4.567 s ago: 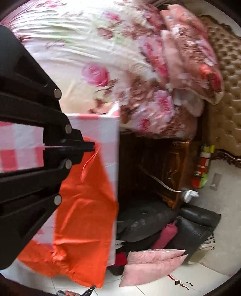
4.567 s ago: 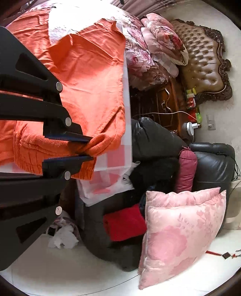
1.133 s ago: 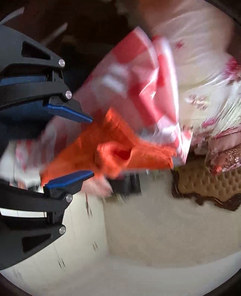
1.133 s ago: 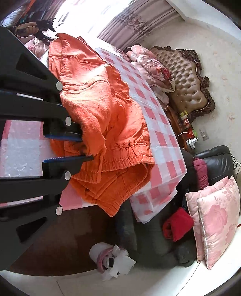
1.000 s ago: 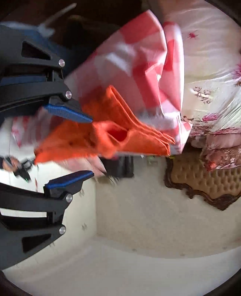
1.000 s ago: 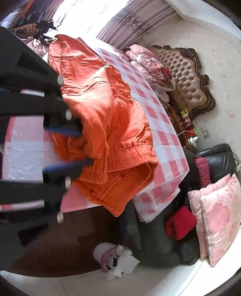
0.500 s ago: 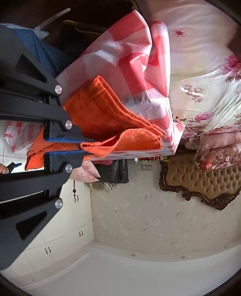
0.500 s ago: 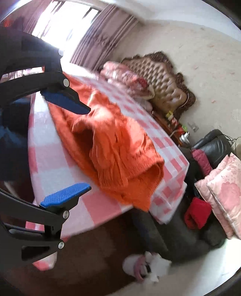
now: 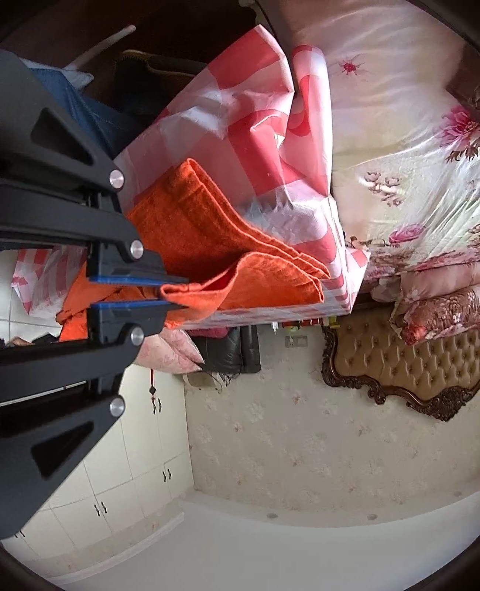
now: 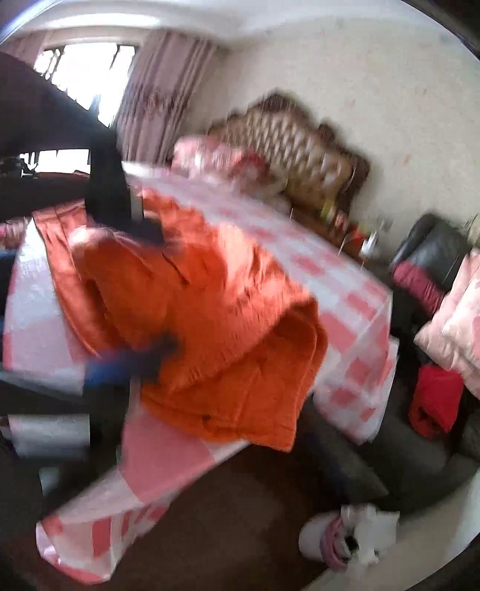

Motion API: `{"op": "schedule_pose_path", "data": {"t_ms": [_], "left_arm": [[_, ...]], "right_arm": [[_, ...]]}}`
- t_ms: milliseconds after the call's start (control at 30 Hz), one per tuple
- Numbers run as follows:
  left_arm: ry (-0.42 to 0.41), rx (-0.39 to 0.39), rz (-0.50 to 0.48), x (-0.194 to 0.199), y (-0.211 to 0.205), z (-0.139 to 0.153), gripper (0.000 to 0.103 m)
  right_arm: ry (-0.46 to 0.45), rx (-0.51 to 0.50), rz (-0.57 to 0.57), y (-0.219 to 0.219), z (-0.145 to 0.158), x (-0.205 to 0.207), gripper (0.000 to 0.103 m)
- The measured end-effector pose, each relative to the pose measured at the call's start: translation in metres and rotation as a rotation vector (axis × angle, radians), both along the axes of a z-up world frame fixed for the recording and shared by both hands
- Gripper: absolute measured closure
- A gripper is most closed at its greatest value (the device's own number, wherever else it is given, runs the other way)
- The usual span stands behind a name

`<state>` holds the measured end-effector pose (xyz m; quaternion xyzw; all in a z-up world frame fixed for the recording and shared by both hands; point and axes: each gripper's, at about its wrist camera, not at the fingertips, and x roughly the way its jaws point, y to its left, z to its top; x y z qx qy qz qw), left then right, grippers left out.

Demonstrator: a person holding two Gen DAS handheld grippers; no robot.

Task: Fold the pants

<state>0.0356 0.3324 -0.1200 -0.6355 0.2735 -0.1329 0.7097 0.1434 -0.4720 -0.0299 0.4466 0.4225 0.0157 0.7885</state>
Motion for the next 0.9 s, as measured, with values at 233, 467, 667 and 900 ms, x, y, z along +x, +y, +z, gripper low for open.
{"op": "schedule_pose_path", "data": {"t_ms": [233,467,667,900], "left_arm": [[-0.065,0.098,-0.008,0.015,0.007,0.052,0.097],[-0.008,0.070,-0.050,-0.006,-0.001,0.015,0.097],[0.023,0.056,-0.040,-0.018,0.002,0.001,0.098],[0.008,0.087,-0.020,-0.021,0.004,0.020,0.098]], "right_arm": [[-0.531,-0.295,0.196,0.045,0.143,0.058,0.088],[-0.133,-0.386,0.222,0.005,0.026,0.057,0.089],[-0.079,-0.348,0.151,-0.031,-0.009,0.032,0.089],[-0.138,-0.152,0.121,-0.041,0.013,0.017,0.089]]}}
